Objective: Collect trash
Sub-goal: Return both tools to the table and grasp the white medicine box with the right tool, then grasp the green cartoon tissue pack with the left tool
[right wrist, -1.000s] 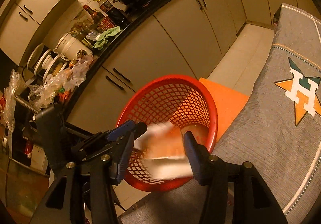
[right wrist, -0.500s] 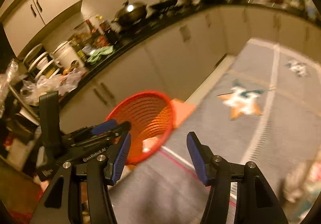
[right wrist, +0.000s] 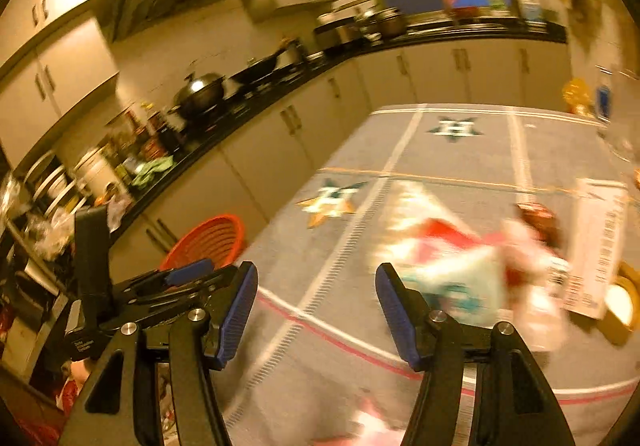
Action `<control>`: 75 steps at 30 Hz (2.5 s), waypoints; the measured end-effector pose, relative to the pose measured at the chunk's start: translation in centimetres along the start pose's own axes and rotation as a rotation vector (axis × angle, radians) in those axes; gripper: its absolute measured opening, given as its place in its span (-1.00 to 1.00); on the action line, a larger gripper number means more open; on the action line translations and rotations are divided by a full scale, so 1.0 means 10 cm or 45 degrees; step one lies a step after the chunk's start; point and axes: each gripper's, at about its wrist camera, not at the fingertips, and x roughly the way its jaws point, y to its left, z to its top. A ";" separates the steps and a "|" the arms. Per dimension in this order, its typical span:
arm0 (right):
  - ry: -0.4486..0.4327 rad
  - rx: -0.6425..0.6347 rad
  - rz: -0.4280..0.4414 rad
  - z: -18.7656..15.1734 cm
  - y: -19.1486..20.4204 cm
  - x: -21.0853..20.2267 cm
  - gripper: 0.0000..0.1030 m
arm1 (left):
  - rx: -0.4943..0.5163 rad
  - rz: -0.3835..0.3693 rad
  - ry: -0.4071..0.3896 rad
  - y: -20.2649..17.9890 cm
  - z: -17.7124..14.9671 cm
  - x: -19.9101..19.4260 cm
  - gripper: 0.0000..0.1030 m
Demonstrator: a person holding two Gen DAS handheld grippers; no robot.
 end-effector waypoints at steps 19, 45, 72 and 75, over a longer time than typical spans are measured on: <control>-0.064 0.251 -0.415 0.20 -1.70 -0.49 0.37 | 0.197 -0.245 0.084 -1.12 0.06 0.25 0.24; -0.212 0.201 -0.128 0.08 -1.71 -0.47 -0.71 | 0.269 -0.316 0.136 -1.49 0.08 0.54 0.20; -0.344 0.110 -0.079 0.03 -1.46 -0.69 -0.71 | 0.217 -0.288 0.023 -1.09 -0.13 0.23 -0.57; -0.351 0.120 -0.049 0.03 -1.41 -0.73 -0.71 | 0.213 -0.281 0.007 -1.05 -0.13 0.17 -0.62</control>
